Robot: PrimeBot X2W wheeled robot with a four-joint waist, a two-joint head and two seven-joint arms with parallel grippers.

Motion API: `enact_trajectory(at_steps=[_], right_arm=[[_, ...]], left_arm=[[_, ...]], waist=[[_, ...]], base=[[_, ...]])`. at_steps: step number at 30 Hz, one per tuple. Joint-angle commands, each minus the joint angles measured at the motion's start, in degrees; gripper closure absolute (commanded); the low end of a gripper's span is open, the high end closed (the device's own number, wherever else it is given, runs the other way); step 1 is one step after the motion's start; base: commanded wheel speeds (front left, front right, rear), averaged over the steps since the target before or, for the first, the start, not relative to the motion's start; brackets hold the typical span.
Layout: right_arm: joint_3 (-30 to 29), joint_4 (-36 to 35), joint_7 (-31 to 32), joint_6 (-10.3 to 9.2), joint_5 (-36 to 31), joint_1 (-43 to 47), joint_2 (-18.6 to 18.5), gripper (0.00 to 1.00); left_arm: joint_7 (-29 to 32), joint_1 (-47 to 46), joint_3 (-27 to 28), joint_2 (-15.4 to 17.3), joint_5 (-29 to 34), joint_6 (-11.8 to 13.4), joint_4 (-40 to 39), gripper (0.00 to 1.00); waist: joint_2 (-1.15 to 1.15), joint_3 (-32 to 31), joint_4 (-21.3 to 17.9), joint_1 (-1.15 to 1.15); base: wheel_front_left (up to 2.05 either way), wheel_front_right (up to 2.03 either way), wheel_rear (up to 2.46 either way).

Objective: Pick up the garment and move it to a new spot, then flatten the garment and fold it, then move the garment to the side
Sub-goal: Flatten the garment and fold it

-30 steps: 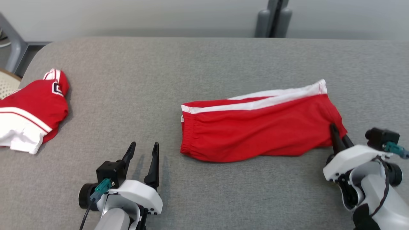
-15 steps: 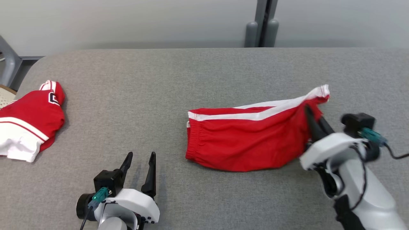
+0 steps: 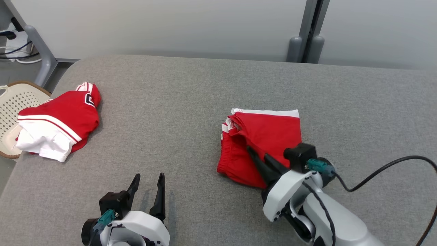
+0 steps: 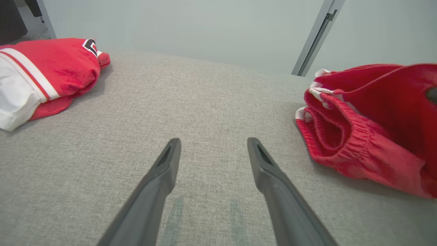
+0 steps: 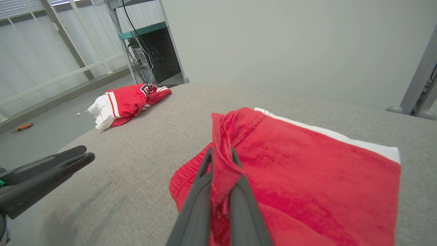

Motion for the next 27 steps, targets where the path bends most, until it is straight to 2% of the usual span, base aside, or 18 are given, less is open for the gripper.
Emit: enact_trajectory(at_steps=[1, 2, 3, 4, 5, 8, 10, 15, 22, 27], right_arm=[[1.7, -0.1, -0.3, 0.0, 1.5, 0.8, -0.2, 1.0], [3.9, -0.3, -0.3, 0.0, 2.5, 0.7, -0.2, 1.0], [5.5, -0.4, -0.3, 0.0, 3.5, 0.6, -0.2, 0.75], [7.1, -0.5, -0.3, 0.0, 4.7, 0.5, -0.2, 0.5], [8.3, -0.7, -0.3, 0.0, 5.9, 0.4, -0.3, 0.0], [10.4, -1.4, -0.3, 0.0, 8.3, -0.4, -0.2, 0.0], [9.5, -0.8, -0.3, 0.0, 7.5, -0.9, -0.3, 0.0], [-2.4, 0.6, -0.3, 0.0, -1.0, 1.5, -0.3, 0.0], [-21.1, -3.5, -0.3, 0.0, -13.8, 9.2, -0.3, 0.0], [-29.6, -6.6, -0.2, 0.0, -19.9, 14.2, -0.3, 0.0]], left_arm=[[0.0, 0.1, 0.2, 0.2, 0.0, 0.2, -0.2, 0.0], [0.0, 0.3, 0.2, 0.2, 0.0, 0.2, -0.2, 0.0], [0.0, 0.4, 0.2, 0.2, 0.1, 0.2, -0.1, 0.0], [0.0, 0.4, 0.3, 0.3, 0.2, 0.2, 0.0, 0.0], [0.0, 0.4, 0.3, 0.2, 0.3, 0.2, 0.1, 0.0], [0.0, 0.3, 0.5, 0.3, 0.4, 0.6, 0.1, 0.0], [0.0, 0.5, 0.9, 0.2, 0.7, 0.9, 0.0, 0.0], [0.0, 1.1, 2.6, 0.3, 1.9, 1.1, -1.3, 0.0], [0.0, 1.7, 4.7, 0.2, 3.7, 1.3, -3.4, 0.0], [0.0, 2.3, 6.0, 0.2, 5.0, 1.2, -4.2, 0.0]], waist=[[0.0, -0.1, 0.5, 0.0], [0.0, -0.1, 0.7, 0.0], [0.0, -0.1, 0.9, 0.0], [0.0, 0.0, 1.0, 0.0], [0.0, 0.0, 1.0, 0.0], [0.0, 0.0, 0.8, 0.0], [0.0, -0.2, 0.2, 0.0], [0.0, -0.8, -2.3, 0.0], [0.0, -0.7, -5.1, 0.0], [0.0, -0.7, -6.3, 0.0]], base=[[0.0, 0.0, 0.0], [0.0, 0.0, 0.0], [0.0, 0.0, 0.0], [0.0, 0.0, 0.0], [0.0, 0.0, 0.0], [0.0, 0.0, 0.0], [0.0, 0.0, 0.0], [0.0, 0.0, 0.0], [0.0, 0.0, 0.0], [0.0, 0.0, 0.0]])
